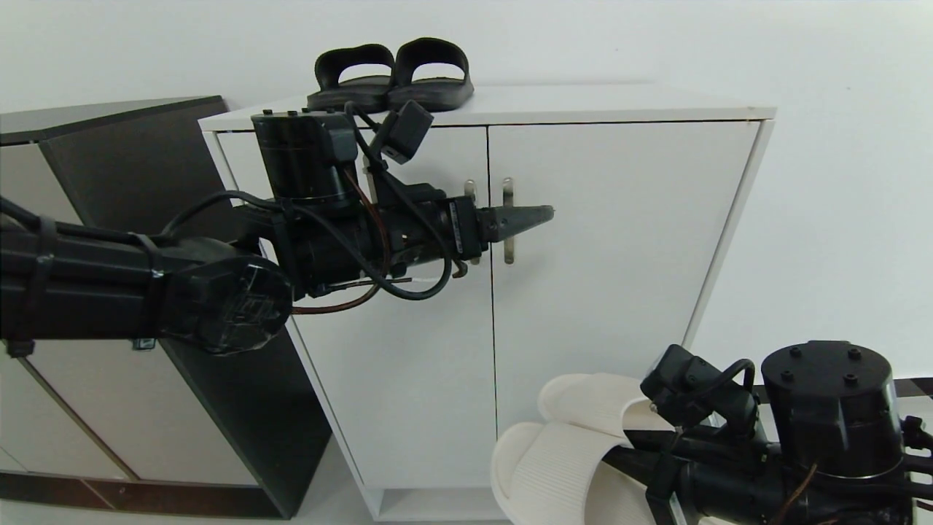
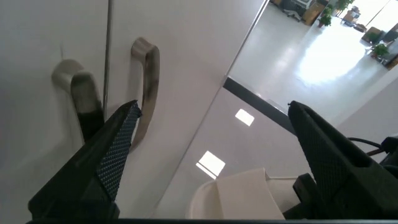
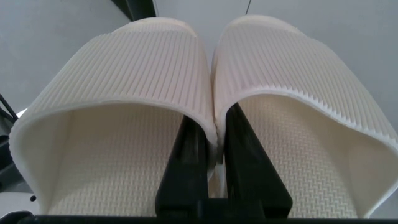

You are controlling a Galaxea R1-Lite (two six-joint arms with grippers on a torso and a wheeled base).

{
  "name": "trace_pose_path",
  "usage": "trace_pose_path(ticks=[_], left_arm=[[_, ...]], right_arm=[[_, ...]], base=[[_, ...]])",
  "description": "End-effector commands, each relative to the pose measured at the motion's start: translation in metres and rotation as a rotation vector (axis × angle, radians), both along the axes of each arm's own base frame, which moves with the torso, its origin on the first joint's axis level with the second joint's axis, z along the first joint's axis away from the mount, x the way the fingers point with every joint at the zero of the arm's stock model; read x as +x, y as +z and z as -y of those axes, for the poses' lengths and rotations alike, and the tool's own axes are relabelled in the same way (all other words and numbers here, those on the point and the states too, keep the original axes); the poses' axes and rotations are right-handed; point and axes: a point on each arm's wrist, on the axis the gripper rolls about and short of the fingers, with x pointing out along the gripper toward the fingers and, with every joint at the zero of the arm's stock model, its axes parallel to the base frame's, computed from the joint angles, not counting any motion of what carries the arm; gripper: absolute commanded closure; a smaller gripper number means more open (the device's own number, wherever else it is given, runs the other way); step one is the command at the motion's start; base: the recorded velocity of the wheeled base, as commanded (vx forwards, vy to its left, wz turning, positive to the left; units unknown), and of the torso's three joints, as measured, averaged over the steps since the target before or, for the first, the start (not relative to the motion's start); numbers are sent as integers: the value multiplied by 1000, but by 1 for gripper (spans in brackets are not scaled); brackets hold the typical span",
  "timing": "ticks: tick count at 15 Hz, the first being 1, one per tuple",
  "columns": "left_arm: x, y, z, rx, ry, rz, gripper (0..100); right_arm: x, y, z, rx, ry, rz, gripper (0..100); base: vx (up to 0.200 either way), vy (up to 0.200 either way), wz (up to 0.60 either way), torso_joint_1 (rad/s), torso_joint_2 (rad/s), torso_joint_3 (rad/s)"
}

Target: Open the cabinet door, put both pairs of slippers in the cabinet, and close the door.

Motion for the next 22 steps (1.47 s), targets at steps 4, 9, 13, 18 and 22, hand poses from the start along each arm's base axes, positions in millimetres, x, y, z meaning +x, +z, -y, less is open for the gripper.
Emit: trace_pose_path(ticks=[4,9,13,18,22], left_arm=[[14,-16,9,19,4,-32,0],[14,-16,11,18,0,-31,100],[11,-17,10,21,0,-36,100],[-26,-8,8,23,-50,-28,100],[-51,-6,7,48,-57,5,100]], right_arm=[[0,-1,0,-2,1,-2,100],[0,-1,0,-4,2,-4,100],[-10,-4,5,6,75,-31,100],[-22,-8,12,1,215,-36,100],[-27,-8,15,20,264,-48,100]], base=[[0,0,0,0,0,0],[0,0,0,0,0,0],[0,0,0,0,0,0],[0,0,0,0,0,0],[0,0,0,0,0,0]])
